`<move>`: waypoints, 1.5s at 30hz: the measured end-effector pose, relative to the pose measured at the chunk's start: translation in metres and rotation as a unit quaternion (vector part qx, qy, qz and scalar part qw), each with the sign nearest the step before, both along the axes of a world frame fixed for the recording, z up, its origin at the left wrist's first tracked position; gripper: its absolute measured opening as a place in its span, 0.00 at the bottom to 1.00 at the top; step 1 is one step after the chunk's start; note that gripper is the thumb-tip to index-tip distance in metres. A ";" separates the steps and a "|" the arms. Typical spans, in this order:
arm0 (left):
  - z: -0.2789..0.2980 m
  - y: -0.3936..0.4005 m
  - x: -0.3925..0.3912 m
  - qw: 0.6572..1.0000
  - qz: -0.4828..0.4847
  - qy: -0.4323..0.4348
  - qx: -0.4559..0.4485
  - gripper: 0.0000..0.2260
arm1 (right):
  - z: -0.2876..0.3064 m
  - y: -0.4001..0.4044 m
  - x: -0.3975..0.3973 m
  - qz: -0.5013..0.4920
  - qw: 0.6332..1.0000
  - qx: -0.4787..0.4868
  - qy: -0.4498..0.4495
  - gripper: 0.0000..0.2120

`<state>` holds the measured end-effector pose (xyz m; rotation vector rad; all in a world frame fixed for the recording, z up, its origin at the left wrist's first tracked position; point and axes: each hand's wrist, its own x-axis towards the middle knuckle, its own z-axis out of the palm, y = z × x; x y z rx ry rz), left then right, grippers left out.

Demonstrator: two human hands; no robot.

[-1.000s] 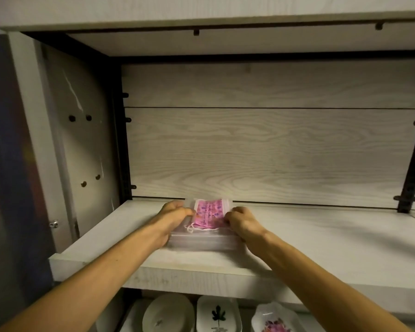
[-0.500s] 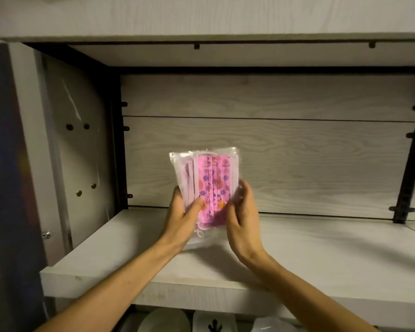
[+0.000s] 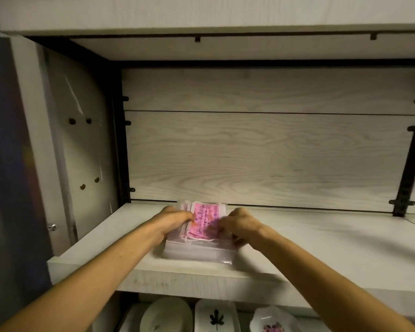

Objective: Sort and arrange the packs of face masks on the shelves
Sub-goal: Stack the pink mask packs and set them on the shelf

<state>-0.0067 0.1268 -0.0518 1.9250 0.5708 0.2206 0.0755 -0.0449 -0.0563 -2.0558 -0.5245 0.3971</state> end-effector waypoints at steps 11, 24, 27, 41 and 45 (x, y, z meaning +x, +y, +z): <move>0.003 0.010 -0.034 0.988 -0.115 0.035 0.101 0.45 | -0.006 -0.008 -0.006 -0.020 0.997 -0.001 -0.070 0.15; 0.012 0.010 -0.065 0.959 -0.233 0.043 0.153 0.37 | -0.005 -0.038 -0.042 0.075 0.978 -0.131 -0.147 0.37; 0.013 0.010 -0.067 0.961 -0.215 0.049 0.164 0.36 | -0.012 -0.037 -0.044 0.048 0.968 -0.147 -0.198 0.41; 0.013 0.007 -0.073 0.944 -0.200 0.059 0.254 0.26 | 0.000 -0.039 -0.051 0.081 0.961 -0.162 -0.210 0.35; 0.017 0.007 -0.075 0.942 -0.198 0.090 0.256 0.32 | 0.005 -0.040 -0.052 0.091 0.951 -0.198 -0.217 0.40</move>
